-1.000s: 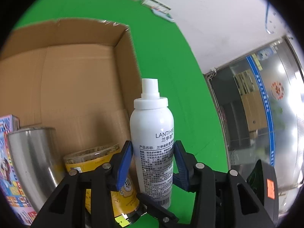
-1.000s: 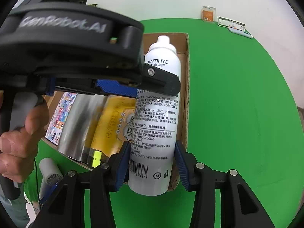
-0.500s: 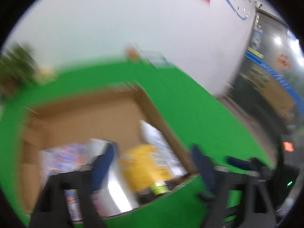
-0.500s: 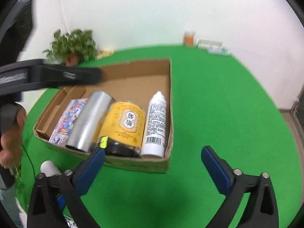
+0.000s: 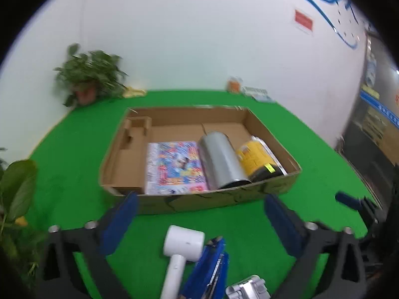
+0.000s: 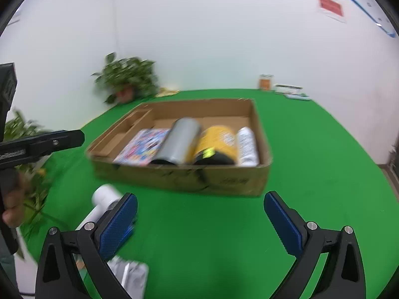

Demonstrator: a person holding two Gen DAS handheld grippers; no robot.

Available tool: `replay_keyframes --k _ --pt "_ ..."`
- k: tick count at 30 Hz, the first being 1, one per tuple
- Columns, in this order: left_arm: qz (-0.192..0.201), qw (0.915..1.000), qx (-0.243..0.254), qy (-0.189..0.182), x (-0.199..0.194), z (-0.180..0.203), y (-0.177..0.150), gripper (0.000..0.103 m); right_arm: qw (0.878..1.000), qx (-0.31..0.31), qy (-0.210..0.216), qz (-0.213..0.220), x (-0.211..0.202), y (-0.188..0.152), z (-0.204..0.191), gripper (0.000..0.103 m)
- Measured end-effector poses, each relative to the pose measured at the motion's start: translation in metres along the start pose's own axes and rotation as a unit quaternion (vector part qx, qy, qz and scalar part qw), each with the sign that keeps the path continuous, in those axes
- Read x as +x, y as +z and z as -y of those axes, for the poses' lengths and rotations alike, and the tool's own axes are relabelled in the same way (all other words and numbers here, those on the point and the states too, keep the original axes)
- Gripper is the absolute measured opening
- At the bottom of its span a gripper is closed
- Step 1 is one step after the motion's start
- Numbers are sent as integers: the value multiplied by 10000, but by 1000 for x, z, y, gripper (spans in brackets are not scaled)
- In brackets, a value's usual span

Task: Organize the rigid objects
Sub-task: 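Move both grippers to the white phone stand on the floor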

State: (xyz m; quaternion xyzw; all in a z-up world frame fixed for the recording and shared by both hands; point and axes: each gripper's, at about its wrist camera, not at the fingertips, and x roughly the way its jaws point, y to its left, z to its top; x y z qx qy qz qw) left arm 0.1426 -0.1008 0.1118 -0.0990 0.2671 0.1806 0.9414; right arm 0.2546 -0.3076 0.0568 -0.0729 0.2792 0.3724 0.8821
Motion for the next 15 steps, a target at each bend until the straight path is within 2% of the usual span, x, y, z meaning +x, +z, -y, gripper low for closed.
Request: replay_keyframes --k 1,2,3,4,5,7,9,12,15 --pt "115 9999 -101 -45 -8 -5 -8 102 9999 -18 141 -47 -2 -9 -6 102" --pt "19 9998 -142 -125 -8 -8 -12 102 9997 -35 230 -97 -4 -14 -9 102" --pt "-132 9995 -189 -232 -9 -11 -17 102 9985 -60 459 -290 -4 -32 -19 102" --pt "-278 9987 -255 -334 -9 -16 -26 102 9985 -60 459 -290 -4 -32 -19 102" --pt "-413 9978 -326 -404 -10 -19 -34 102 9969 -50 642 -450 -6 -41 -24 102" --pt "-680 9955 -445 -490 -8 -26 -51 102 9906 -24 1095 -823 -2 -67 -36 102" --pt "-865 9931 -536 -591 -9 -29 -70 102 9860 -103 1320 -1018 -1 -91 -48 102" --pt "-1124 9890 -740 -608 -7 -39 -101 102 9814 -313 1328 -1351 11 -124 -71 102" --pt "-1267 9846 -969 -710 -9 -47 -116 102 9778 -272 1396 -1541 22 -142 -81 100"
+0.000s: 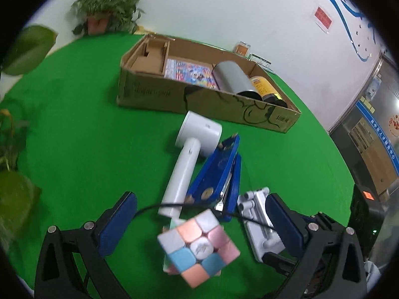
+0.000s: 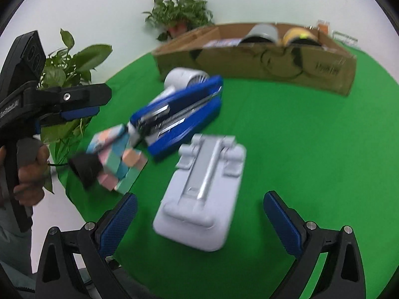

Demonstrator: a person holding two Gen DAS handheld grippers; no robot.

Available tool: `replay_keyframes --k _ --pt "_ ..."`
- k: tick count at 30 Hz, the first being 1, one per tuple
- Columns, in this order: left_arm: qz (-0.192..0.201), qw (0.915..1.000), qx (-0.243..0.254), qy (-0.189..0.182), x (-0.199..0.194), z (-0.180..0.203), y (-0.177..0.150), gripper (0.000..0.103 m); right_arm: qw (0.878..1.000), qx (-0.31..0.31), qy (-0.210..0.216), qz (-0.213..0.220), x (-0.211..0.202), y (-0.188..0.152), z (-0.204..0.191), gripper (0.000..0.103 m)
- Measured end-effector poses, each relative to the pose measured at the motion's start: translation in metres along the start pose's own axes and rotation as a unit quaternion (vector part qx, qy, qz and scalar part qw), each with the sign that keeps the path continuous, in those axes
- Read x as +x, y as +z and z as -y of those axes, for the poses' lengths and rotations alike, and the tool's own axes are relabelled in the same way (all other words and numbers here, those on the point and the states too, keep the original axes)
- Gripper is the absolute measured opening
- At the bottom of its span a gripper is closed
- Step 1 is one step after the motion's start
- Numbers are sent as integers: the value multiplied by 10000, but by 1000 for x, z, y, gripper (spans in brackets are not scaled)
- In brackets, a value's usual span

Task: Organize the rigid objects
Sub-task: 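Move both grippers to the white phone stand on the floor, then grasp the white phone stand with both grippers and lift it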

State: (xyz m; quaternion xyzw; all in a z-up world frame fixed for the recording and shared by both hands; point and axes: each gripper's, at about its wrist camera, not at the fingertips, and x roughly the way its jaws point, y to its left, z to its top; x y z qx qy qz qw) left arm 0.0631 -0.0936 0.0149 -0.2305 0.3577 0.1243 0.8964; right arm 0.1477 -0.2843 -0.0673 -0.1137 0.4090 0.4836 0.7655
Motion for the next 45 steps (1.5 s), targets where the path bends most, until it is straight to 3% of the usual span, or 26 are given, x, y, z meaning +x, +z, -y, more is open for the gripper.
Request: replay_keyframes --k 3,7,9,12,15,17,20,23,25,27,29,31,32,33,36,43,45 --pt "16 10000 17 -23 -1 -2 -6 102 9994 -178 -299 45 11 -2 -7 94" --pt "162 9997 89 -172 -11 6 1 101 9975 -422 -564 113 12 -5 -14 69" --pt "514 9982 261 -189 -30 12 12 101 9978 -334 -550 125 9 -6 -5 68" --pt "1216 9916 445 68 -72 17 34 101 9970 -50 -750 167 -4 -7 20 67" --pt "1729 9828 555 343 -115 16 52 101 9962 106 -845 190 -12 -3 37 66" --pt "2137 9724 652 669 -150 18 62 101 9947 294 -961 220 -22 -6 53 66" --pt "2502 9588 766 1110 -193 25 74 101 9942 395 -963 258 -31 -11 68 66" --pt "2578 9531 768 1385 -217 35 82 102 9943 337 -982 259 -36 -15 68 68" --pt "2295 9614 903 1220 -204 48 85 102 9939 325 -1017 267 -36 -17 62 69" --pt "1799 9731 1152 861 -161 62 84 102 9938 435 -978 307 -38 -19 62 69" --pt "938 9861 1359 175 -96 81 75 102 9938 506 -925 346 -41 -21 64 61" --pt "-66 9911 1216 -542 -27 96 57 101 9940 586 -841 392 -45 -25 66 59" --pt "-440 9894 1097 -843 -3 100 47 100 9940 644 -777 418 -48 -27 69 58" --pt "-823 9849 1001 -1149 20 106 37 91 9939 671 -763 436 -51 -30 71 57" --pt "-1600 9642 1084 -1817 69 128 12 84 9929 756 -759 514 -59 -40 73 57" --pt "-2300 9526 621 -1890 130 131 6 84 9911 875 -695 724 -72 -58 75 57" --pt "-2515 9432 512 -2110 142 132 4 84 9906 857 -681 821 -73 -60 75 57"
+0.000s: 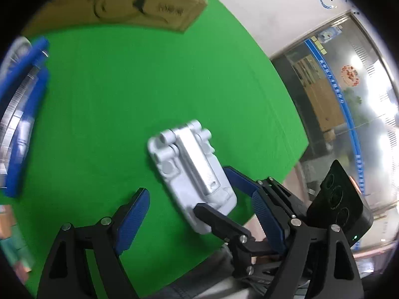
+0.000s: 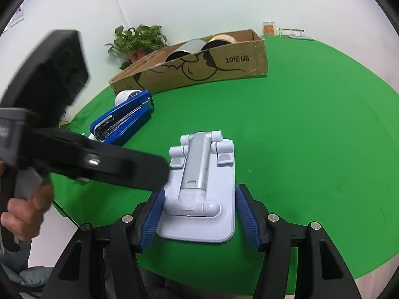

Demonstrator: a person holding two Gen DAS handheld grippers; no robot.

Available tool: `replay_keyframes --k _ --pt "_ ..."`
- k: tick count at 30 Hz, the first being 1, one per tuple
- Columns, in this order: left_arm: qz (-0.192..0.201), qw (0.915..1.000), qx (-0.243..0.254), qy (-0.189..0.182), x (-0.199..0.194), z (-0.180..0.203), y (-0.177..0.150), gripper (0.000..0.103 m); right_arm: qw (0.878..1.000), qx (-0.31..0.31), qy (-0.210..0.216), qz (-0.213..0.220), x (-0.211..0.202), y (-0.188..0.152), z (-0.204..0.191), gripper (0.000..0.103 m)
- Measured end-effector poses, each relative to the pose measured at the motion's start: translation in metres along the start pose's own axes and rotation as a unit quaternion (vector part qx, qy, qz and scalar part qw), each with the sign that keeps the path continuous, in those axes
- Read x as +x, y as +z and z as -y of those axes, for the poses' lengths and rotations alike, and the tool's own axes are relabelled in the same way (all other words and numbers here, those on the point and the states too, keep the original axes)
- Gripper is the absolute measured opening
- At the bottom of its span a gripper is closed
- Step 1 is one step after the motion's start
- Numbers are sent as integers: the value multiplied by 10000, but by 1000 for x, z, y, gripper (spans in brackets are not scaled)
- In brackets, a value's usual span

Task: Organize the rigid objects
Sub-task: 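Grasp the white phone stand with both grippers and lift it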

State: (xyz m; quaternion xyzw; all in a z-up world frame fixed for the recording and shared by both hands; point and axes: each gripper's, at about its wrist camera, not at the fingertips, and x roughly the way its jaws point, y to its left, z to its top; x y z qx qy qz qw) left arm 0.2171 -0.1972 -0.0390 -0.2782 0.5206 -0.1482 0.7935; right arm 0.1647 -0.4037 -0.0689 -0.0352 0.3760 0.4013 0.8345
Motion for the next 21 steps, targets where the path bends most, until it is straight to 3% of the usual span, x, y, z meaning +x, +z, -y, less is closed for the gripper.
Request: replay_keyframes --k 1,6,13,18,21 --pt "-90 9998 7 -161 4 -1 1 84 10000 3 19 36 0 -1 0 58" --pt "-35 9996 -21 -287 4 2 -2 84 9994 -335 -46 114 3 -5 -11 67" --pt "-82 9994 6 -346 5 -1 6 84 9961 -599 -598 234 14 -5 -27 65" --pt "-86 9988 -27 -487 5 -5 7 84 9973 -392 -586 205 17 0 -25 64" --pt "-92 9978 -144 -637 5 -12 10 84 9989 175 -361 226 16 4 -17 64"
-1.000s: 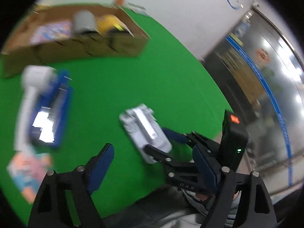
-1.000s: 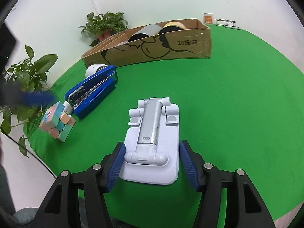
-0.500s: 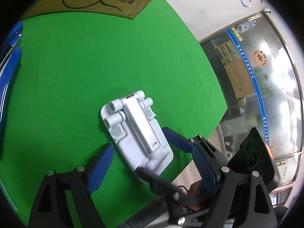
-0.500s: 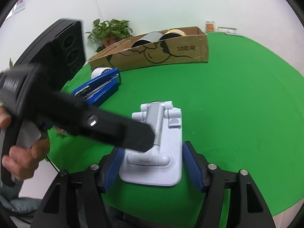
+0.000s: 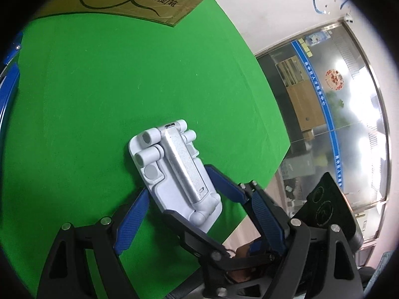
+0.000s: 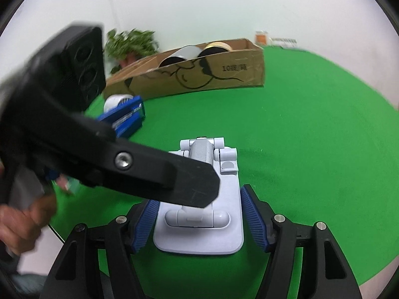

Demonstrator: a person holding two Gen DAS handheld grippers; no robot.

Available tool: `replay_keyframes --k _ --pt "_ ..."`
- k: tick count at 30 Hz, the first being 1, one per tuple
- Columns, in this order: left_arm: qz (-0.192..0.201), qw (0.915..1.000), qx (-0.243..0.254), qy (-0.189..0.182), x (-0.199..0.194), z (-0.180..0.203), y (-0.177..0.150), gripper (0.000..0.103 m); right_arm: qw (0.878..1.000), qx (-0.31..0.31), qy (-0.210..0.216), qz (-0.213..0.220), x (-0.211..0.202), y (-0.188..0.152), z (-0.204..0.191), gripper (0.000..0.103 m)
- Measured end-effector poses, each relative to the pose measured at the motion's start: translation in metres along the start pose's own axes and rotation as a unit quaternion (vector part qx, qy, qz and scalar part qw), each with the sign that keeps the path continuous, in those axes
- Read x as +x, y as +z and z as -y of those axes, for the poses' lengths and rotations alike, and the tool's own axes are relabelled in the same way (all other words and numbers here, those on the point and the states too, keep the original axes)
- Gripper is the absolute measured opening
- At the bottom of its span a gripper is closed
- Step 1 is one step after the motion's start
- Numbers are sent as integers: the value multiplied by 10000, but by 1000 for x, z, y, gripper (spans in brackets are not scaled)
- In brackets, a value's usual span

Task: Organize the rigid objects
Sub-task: 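Grasp the white phone stand with both grippers and lift it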

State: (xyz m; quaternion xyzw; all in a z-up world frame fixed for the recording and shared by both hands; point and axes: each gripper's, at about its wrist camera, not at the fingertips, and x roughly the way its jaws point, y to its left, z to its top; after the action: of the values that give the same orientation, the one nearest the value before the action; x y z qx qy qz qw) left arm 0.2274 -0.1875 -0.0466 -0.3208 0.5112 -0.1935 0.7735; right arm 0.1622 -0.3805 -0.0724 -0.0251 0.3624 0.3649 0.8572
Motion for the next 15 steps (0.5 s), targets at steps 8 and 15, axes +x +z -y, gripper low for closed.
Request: replay_keyframes --k 8,15 --pt "137 9996 -69 241 -4 -11 5 38 9962 614 537 -312 11 17 5 64" --pt "299 9988 120 358 -20 -9 4 31 9969 353 650 -256 15 36 -23 63"
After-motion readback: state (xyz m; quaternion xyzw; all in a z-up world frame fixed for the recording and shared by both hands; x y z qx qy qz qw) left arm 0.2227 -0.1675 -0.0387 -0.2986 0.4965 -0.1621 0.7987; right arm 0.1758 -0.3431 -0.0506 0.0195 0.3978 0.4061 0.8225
